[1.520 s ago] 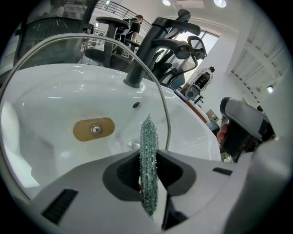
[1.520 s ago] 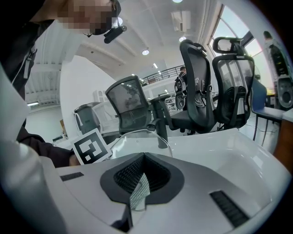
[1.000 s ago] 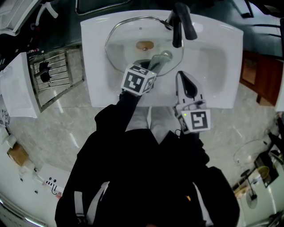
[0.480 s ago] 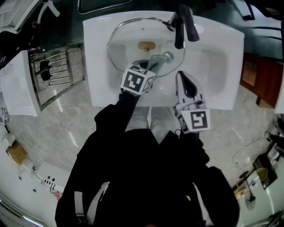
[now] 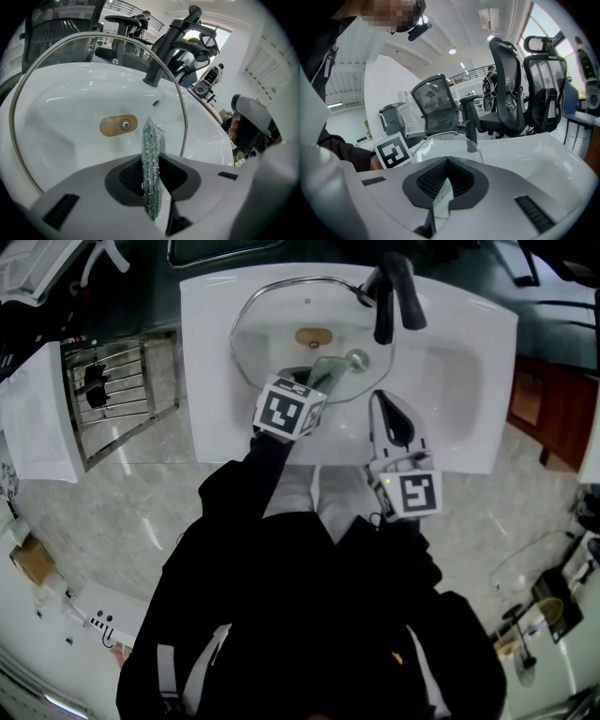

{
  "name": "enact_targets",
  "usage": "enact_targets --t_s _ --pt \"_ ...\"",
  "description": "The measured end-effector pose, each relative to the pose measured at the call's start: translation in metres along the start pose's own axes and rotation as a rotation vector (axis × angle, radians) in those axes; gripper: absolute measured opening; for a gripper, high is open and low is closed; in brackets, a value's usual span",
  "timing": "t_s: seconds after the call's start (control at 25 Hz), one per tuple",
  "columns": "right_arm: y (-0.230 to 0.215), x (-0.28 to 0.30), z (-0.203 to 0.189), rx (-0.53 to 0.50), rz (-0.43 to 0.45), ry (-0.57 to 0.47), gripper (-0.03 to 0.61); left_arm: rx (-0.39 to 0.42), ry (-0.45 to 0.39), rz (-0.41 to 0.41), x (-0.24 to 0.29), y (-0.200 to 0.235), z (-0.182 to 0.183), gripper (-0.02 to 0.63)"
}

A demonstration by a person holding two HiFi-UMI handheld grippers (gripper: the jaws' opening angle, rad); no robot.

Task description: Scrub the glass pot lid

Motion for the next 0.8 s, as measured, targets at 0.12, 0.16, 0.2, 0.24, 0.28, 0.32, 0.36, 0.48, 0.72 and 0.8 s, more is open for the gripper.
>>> enact_targets --t_s 0.12,0.16,0.2,0.24,0.28,0.32,0.36,0.48,0.72,0.8 --pt "0.002 0.001 -0.001 -0.021 0.005 0.001 -0.012 -0.005 0.003 0.008 -0.003 0.004 -0.002 0.072" --pt "0.002 0.002 -0.001 -0.026 0.006 0.003 -0.012 -0.007 0.004 0.011 -0.004 0.006 -0.002 0.072" --pt "0.003 0.002 0.000 -0.022 0.008 0.004 -0.012 -0.008 0.005 0.013 -0.005 0.007 -0.003 0.072" --pt "0.005 0.003 0.001 -0.015 0.009 0.003 -0.011 -0.009 0.007 0.014 -0.006 0.009 -0.003 0.072" --pt "0.006 0.004 0.002 -0.011 0.010 0.003 -0.012 -0.009 0.008 0.016 -0.007 0.010 -0.003 0.072" --pt "0.007 0.005 0.003 -0.012 0.012 0.003 -0.012 -0.008 0.009 0.017 -0.008 0.011 -0.003 0.072" --pt "0.007 0.005 0.003 -0.013 0.014 0.004 -0.011 -0.007 0.011 0.019 -0.008 0.012 -0.004 0.072" --pt "0.009 0.007 0.005 -0.017 0.020 0.009 -0.012 -0.009 0.013 0.022 -0.011 0.016 -0.005 0.072" --pt "0.010 0.011 0.009 -0.023 0.028 0.001 -0.012 -0.005 0.023 0.027 -0.014 0.021 -0.004 0.072" --pt "0.011 0.013 0.010 -0.023 0.033 0.005 -0.012 -0.001 0.026 0.030 -0.016 0.022 -0.004 0.072"
Point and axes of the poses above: the fingertips, and each gripper's own axes: x forward along the fingers, y to its left, z out of its top, the point moved 10 cm from there along -x, backward along the fingers, and after that the axes turned 11 degrees about -x, right-handed, at the moved point
